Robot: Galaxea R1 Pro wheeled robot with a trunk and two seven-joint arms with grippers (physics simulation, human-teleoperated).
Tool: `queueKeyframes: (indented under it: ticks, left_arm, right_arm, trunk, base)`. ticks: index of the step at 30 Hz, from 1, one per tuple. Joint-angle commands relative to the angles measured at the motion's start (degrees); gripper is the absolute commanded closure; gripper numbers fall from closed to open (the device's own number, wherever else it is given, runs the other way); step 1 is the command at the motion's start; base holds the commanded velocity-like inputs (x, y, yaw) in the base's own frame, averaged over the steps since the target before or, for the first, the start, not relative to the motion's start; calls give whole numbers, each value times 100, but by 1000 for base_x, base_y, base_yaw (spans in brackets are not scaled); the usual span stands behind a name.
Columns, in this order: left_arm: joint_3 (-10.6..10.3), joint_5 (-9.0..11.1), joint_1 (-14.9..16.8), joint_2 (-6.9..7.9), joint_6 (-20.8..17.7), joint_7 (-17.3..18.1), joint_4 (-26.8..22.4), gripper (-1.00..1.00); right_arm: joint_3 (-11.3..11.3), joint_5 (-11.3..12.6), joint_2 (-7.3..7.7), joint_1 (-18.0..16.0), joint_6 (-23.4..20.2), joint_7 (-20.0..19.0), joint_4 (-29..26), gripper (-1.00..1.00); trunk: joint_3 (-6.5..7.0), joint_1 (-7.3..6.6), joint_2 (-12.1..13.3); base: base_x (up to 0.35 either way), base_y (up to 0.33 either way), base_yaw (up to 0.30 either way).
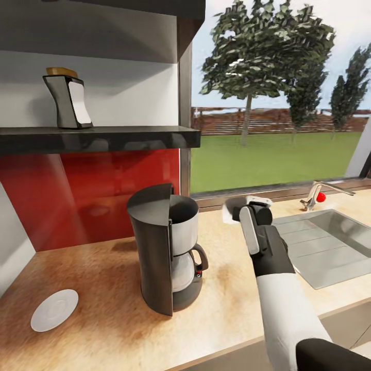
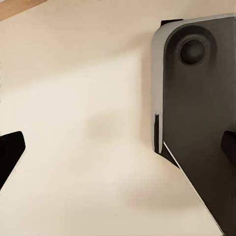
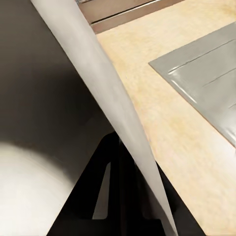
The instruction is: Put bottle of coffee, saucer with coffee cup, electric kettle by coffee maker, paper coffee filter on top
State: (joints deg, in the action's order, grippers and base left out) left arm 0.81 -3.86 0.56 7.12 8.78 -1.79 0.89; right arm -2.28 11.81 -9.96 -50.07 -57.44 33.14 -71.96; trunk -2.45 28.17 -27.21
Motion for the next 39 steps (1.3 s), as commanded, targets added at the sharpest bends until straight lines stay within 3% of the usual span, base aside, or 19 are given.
queueKeyframes:
  ticks: [1, 3, 6, 13, 17, 21, 27, 35, 39]
  left_arm:
    - [11, -72, 6, 2, 29, -20, 11, -100]
    - [14, -154, 6, 7, 39, -22, 15, -100]
    - [17, -181, 6, 11, 43, -28, 22, -100]
    - [30, -184, 6, 4, 60, -31, 17, -100]
    - [32, -178, 6, 1, 55, -31, 22, -100]
    - [33, -173, 6, -3, 57, -32, 25, -100]
    - [33, -176, 6, -29, 52, -24, 19, -100]
    - [33, -192, 6, -31, 39, -27, 11, -100]
    - [33, -199, 6, -27, 37, -30, 2, -100]
  right_arm:
    - [-63, 129, -4, -19, 2, 70, 7, 100]
    - [-438, 335, -4, -49, -2, 70, 58, 100]
    - [-683, 415, -2, -60, -4, 70, 100, 100]
    - [-790, 446, 83, -87, -83, 70, 198, 100]
    - [-798, 445, 153, -345, -229, 70, 852, 100]
    - [-800, 451, 198, -803, -256, 70, 1853, 100]
    - [-794, 431, 269, -1415, -256, 70, 2553, 100]
    - [-799, 436, 351, -2621, -256, 69, 4205, 100]
    - [-800, 438, 353, -2944, -256, 70, 4649, 100]
  trunk:
    - [-12, 3, -12]
    - [-12, 3, -12]
    - [-12, 3, -12]
    - [-12, 3, -12]
    - [-12, 3, -12]
    - [-12, 3, -12]
    - [-12, 3, -12]
    - [-12, 3, -12]
    - [-12, 3, -12]
  base:
    - [0, 0, 0]
    - [0, 0, 0]
    - [0, 0, 0]
    - [0, 0, 0]
    - [0, 0, 0]
    - [0, 0, 0]
    - [0, 0, 0]
    - [0, 0, 0]
    - [0, 0, 0]
